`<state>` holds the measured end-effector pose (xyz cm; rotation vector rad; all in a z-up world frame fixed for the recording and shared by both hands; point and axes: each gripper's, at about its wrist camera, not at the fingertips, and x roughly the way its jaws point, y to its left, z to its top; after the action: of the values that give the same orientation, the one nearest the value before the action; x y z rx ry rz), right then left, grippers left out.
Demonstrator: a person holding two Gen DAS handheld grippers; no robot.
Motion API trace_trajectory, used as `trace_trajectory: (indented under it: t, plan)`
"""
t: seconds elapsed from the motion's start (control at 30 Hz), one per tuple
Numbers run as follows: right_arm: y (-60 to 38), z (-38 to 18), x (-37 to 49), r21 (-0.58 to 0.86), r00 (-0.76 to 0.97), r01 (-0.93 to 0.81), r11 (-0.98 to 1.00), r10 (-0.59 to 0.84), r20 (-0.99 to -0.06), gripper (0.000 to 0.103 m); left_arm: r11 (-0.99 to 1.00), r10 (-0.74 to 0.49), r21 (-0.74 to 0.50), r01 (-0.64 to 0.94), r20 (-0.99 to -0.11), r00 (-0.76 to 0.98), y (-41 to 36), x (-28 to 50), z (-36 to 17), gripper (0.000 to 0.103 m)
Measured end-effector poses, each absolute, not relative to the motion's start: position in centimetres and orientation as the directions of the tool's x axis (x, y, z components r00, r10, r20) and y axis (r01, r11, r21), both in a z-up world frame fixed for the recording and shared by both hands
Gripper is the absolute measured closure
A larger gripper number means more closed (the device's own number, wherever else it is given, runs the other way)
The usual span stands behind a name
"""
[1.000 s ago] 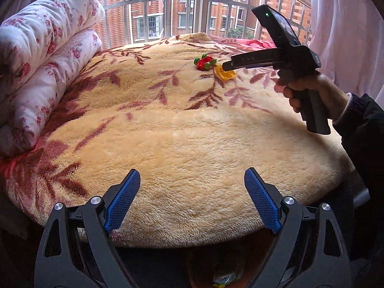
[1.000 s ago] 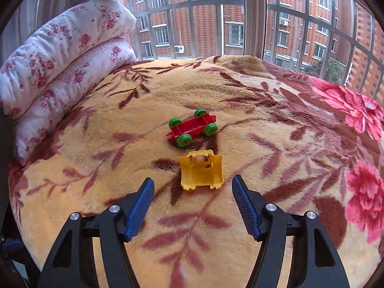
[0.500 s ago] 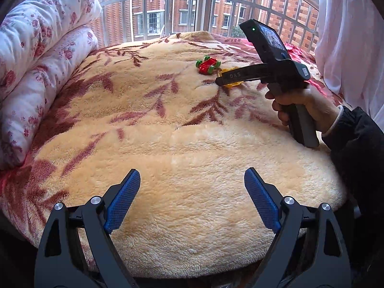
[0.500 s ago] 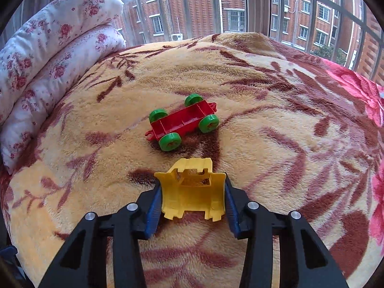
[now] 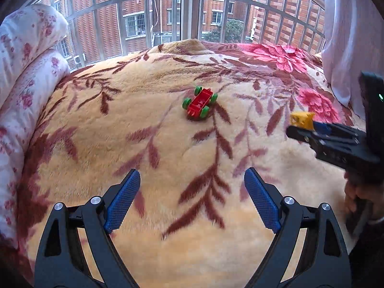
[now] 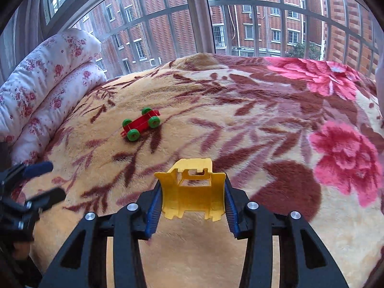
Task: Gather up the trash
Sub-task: 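Grasp the red toy car with the left gripper while the right holds the yellow piece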
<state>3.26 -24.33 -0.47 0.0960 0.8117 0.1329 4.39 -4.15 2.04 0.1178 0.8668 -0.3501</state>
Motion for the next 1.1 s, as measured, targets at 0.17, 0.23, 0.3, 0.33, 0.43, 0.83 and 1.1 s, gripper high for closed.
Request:
trace_trajectory:
  t: [0.17,0.23,0.3,0.33,0.43,0.83,1.1]
  plan:
    - [-26.4,-0.9,1.4,0.142,0.708,-0.038,0.989,0.127,-0.695,0.058,0.921,-0.25,-0.001,0.39,-0.768,0.589,-6.5,9.1,1.0,0.017]
    - [-26.8,-0.7,1.1,0.164,0.72,-0.033,0.986,0.138,-0.68,0.058,0.907,-0.256,0.017,0.422,-0.771,0.583,-7.3,10.5,0.5,0.017]
    - [-27.1,-0.7,0.9,0.178,0.727,-0.034,0.983,0.146,-0.671,0.058,0.889,-0.263,0.041,0.455,-0.77,0.582,-8.1,11.6,0.1,0.017]
    - [-27.1,-0.7,0.9,0.181,0.728,-0.035,0.983,0.149,-0.669,0.058,0.882,-0.269,0.048,0.47,-0.767,0.583,-8.5,12.0,0.0,0.017]
    - [-27.2,-1.0,1.1,0.188,0.726,-0.045,0.981,0.162,-0.669,0.058,0.865,-0.275,0.066,0.498,-0.767,0.579,-9.2,13.4,-0.6,0.017]
    - [-27.6,-1.7,1.2,0.242,0.718,-0.052,0.969,0.204,-0.665,0.058,0.853,-0.295,0.044,0.521,-0.782,0.548,-10.8,17.6,-3.3,0.054]
    - [-28.1,-2.0,1.1,0.27,0.718,-0.033,0.962,0.21,-0.663,0.058,0.876,-0.273,0.049,0.48,-0.771,0.576,-10.6,15.9,-2.5,0.065]
